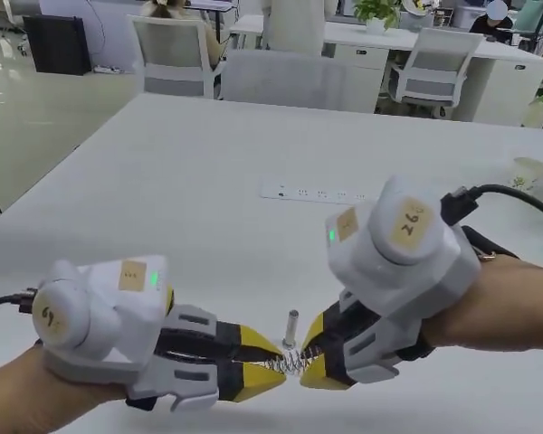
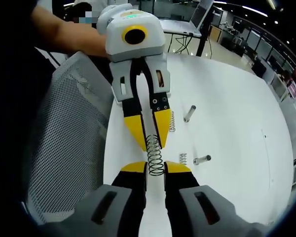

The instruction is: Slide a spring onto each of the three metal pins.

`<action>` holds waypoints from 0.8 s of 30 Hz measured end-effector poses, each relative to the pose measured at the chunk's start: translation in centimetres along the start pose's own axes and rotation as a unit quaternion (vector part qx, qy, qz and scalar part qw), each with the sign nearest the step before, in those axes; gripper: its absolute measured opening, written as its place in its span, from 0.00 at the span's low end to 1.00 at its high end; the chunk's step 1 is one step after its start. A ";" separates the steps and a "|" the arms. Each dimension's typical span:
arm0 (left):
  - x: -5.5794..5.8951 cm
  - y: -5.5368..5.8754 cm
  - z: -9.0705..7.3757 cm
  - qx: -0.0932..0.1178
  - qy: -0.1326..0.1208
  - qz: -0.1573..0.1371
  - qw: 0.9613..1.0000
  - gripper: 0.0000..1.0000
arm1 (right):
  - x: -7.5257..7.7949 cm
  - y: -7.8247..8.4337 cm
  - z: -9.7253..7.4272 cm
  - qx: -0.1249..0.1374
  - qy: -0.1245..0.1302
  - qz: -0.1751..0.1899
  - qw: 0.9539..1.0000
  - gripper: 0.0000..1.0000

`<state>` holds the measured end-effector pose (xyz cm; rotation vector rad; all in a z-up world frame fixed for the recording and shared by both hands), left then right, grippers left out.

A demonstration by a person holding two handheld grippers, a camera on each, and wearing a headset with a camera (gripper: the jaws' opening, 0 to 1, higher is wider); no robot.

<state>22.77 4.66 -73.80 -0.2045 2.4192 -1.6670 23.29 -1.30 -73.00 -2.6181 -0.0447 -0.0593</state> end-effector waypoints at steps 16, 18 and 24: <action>-0.1 -0.2 0.1 0.006 0.001 0.000 1.000 0.02 | 0.2 -0.9 -0.7 -0.001 0.007 -0.013 1.000 0.09; -0.1 -0.1 0.1 0.005 0.003 0.000 1.000 0.02 | 0.1 -1.2 -0.8 0.003 0.004 -0.012 1.000 0.09; -0.1 0.0 0.2 0.003 0.004 0.000 1.000 0.02 | -0.1 -1.7 -0.8 0.002 0.001 -0.017 1.000 0.09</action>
Point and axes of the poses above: the centre of the closed fingertips' face, and the gripper's own axes: z roughly forward along the fingers, x roughly to its right, y roughly out of its underside, the point moved 4 cm from there along -z, roughly backward along the fingers, and after that the axes turned 2 degrees about -x, right-handed, at the moved point
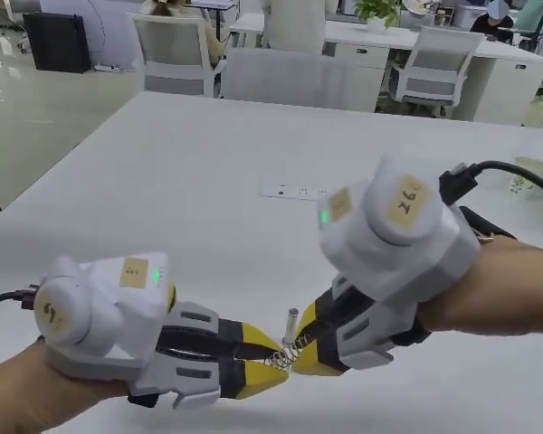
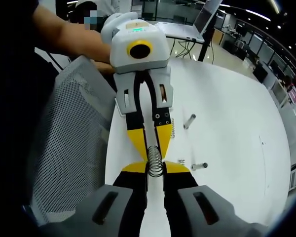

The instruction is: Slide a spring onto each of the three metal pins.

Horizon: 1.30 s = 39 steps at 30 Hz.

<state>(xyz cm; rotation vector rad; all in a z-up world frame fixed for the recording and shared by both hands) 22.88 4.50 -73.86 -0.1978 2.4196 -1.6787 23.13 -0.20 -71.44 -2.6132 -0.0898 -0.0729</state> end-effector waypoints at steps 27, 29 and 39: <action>0.1 0.3 0.1 -0.002 0.002 0.001 1.000 0.02 | -0.3 -1.5 0.3 -0.020 -0.012 -0.015 1.000 0.08; 0.1 0.3 0.1 -0.002 0.002 0.001 1.000 0.02 | -0.3 -1.6 0.3 -0.021 -0.012 -0.015 1.000 0.08; 0.1 0.4 0.2 -0.004 0.002 -0.001 1.000 0.02 | -0.3 -1.6 0.4 -0.027 -0.013 -0.017 0.999 0.08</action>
Point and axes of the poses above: the centre of the closed fingertips' face, and the gripper's own axes: z roughly forward along the fingers, x roughly to its right, y roughly out of its underside, the point moved 4 cm from there along -z, roughly backward along the fingers, and after that the axes turned 2 degrees about -x, right-handed, at the moved point
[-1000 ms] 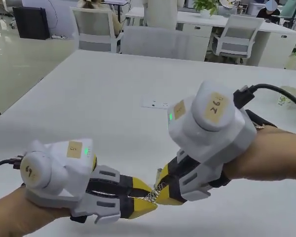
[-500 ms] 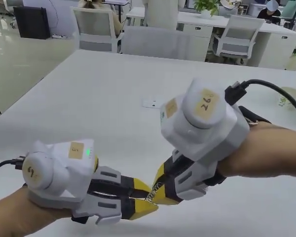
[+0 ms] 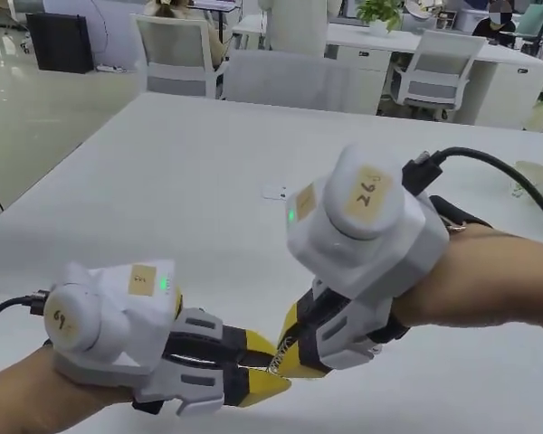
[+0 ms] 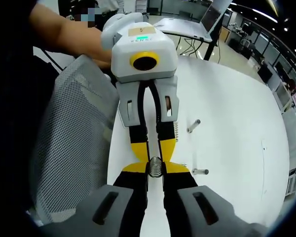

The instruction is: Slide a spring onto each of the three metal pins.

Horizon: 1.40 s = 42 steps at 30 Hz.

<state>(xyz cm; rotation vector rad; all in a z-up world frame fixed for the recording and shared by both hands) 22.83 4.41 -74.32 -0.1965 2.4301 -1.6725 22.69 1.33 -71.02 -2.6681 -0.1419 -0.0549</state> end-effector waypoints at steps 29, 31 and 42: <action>-0.6 0.4 -1.2 0.004 -0.016 -0.040 0.999 0.20 | 0.6 0.8 -0.5 -0.001 0.006 0.014 1.000 0.08; -0.7 0.5 -1.5 0.005 -0.020 -0.042 0.999 0.21 | 0.7 0.9 -0.5 -0.001 0.007 0.016 1.000 0.08; -1.1 1.3 -3.0 0.006 -0.046 -0.052 0.998 0.29 | 1.1 1.7 -0.9 -0.005 0.010 0.025 1.000 0.08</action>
Point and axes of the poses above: the centre of the closed fingertips' face, and the gripper's own axes: z roughly forward along the fingers, x roughly to its right, y roughly out of its underside, the point moved 4 cm from there along -z, roughly backward along the fingers, and after that the axes turned 2 degrees about -x, right-handed, at the moved point
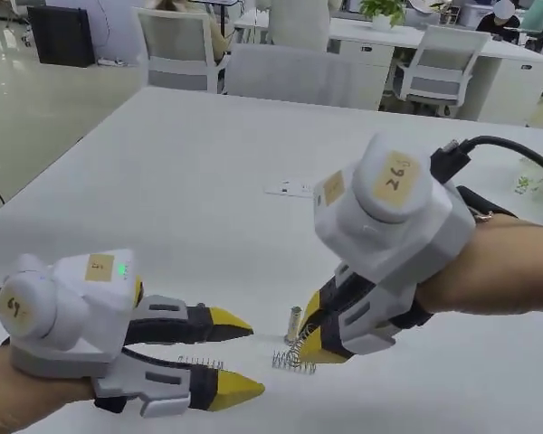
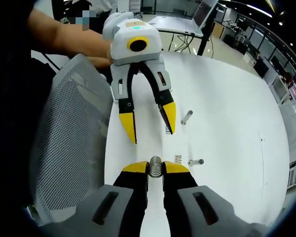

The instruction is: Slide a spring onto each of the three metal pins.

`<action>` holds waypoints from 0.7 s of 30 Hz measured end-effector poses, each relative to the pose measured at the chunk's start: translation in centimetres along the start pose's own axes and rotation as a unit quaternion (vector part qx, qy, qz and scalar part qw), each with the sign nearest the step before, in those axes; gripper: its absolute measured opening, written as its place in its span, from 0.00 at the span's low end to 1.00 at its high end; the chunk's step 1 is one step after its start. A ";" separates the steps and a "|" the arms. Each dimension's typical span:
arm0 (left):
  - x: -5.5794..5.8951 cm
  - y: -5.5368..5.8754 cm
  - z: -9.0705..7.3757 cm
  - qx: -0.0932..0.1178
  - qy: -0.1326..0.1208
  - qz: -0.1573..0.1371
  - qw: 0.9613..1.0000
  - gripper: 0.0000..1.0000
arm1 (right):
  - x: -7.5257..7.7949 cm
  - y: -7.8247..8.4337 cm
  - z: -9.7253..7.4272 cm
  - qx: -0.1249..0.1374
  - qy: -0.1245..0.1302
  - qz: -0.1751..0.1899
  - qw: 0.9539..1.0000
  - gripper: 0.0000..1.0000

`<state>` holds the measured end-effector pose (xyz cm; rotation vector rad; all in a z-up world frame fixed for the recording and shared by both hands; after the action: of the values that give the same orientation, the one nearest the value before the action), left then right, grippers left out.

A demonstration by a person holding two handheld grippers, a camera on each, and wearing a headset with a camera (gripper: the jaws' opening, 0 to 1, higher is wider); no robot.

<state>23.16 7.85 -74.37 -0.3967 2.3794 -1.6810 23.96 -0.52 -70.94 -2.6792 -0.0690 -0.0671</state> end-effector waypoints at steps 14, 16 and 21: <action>-1.0 1.2 -2.6 0.009 -0.055 -0.026 0.998 0.36 | 0.7 1.6 -0.8 -0.004 0.008 0.018 1.000 0.08; -1.3 1.5 -2.9 0.010 -0.064 -0.028 0.997 0.38 | 0.9 1.8 -1.0 -0.005 0.009 0.021 1.000 0.08; -1.7 2.2 -3.6 0.008 -0.084 -0.037 0.996 0.40 | 1.3 2.4 -1.6 -0.005 0.016 0.030 0.999 0.08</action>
<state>23.45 12.32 -75.23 -0.6059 2.2556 -1.6257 25.35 -3.32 -70.51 -2.6863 0.0228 -0.0905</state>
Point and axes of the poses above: the centre of the closed fingertips' face, and the gripper's own axes: z roughly forward along the fingers, x roughly to its right, y roughly out of its underside, the point moved 4 cm from there along -z, roughly backward along the fingers, and after that the axes turned 2 degrees about -x, right-handed, at the moved point
